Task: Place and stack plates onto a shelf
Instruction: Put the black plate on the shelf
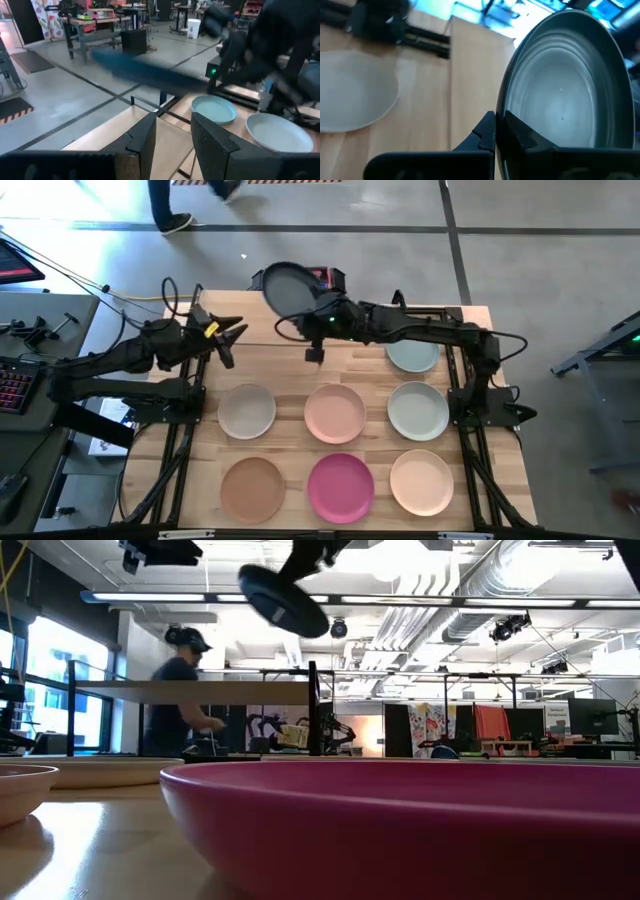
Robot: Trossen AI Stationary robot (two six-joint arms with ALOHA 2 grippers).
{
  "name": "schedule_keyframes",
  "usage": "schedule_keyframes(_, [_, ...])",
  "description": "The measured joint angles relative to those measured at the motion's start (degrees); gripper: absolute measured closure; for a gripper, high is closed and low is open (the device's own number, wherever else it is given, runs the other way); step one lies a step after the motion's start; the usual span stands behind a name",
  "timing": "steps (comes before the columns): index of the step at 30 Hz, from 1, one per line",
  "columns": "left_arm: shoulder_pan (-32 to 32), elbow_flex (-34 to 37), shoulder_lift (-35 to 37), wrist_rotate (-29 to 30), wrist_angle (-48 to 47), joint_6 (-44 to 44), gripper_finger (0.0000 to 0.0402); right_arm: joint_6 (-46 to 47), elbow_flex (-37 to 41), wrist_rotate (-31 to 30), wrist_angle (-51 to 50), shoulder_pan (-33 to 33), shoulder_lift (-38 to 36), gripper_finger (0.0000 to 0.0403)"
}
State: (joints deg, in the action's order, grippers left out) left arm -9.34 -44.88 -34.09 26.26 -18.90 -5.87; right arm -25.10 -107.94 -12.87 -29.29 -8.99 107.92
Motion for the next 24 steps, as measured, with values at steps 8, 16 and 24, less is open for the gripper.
schedule_keyframes(8, [0.0, 0.0, 2.05, -0.11, -1.24, 0.02, 0.0289, -5.75, 0.02, 7.53, 0.8, 0.0, 4.92, 0.0403])
schedule_keyframes(16, [0.0, 0.0, 2.08, -0.17, -3.01, 0.0, 0.0289, -12.52, 0.02, 12.01, 0.78, -0.29, 7.33, 0.0403])
schedule_keyframes(24, [0.0, 0.0, 2.08, -0.17, -3.01, 0.02, 0.0289, -10.44, 0.02, 11.99, -0.61, -2.94, 9.07, 0.0403])
